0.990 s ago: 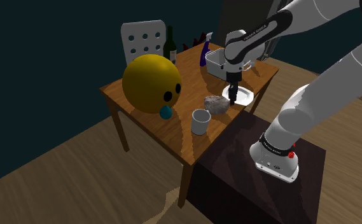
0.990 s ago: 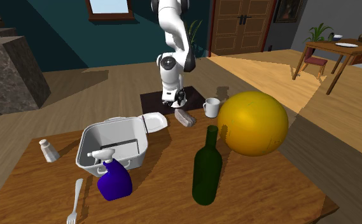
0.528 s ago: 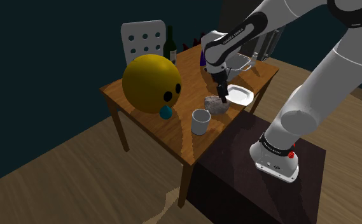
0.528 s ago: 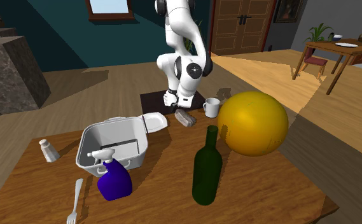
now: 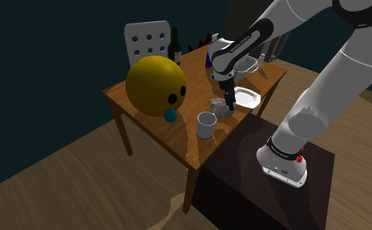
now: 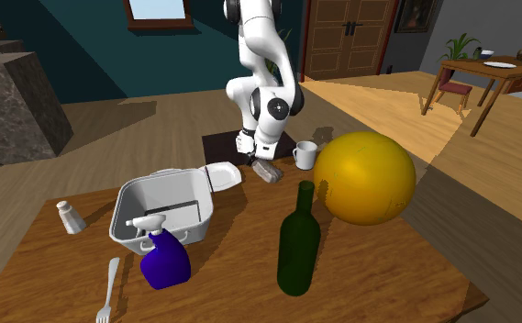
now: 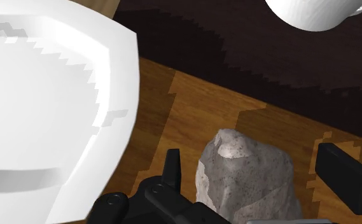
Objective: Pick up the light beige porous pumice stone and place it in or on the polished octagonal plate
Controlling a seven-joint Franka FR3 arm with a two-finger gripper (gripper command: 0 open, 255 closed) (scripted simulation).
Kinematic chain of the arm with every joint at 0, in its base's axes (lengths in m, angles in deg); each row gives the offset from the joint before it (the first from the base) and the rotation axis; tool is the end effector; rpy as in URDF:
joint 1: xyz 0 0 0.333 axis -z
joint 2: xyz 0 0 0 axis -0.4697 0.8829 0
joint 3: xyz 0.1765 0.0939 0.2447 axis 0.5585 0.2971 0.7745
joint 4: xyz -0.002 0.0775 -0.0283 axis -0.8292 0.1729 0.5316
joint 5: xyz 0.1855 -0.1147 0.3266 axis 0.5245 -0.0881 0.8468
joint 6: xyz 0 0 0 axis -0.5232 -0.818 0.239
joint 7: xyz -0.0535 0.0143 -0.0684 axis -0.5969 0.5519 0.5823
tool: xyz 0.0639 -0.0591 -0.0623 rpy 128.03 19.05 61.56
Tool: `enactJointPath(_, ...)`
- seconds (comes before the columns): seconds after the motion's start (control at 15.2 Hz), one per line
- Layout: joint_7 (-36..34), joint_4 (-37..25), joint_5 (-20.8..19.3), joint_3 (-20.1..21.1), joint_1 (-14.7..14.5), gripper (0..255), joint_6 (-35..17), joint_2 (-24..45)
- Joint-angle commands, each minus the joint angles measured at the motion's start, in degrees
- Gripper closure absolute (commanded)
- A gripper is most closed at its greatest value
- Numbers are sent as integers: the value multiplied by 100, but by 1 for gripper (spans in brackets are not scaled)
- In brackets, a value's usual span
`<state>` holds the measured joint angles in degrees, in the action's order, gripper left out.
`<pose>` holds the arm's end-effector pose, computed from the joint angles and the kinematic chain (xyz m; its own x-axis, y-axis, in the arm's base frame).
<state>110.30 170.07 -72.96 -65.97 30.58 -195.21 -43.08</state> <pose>0.3680 -0.0820 0.2569 0.7986 0.3492 -0.4902 0.3055 -0.9369 -0.1699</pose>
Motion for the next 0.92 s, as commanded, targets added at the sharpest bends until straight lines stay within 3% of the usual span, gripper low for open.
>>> enactJointPath(0.0, 0, 5, -1, -1, 1, 0, -9, 3)
enactJointPath(0.2, 0, 4, -1, -1, 1, 0, -7, 3)
enactJointPath(0.26, 0, 4, -1, -1, 1, 255, -7, 3)
enactJointPath(0.86, 0, 5, -1, -1, 0, 255, -9, 3)
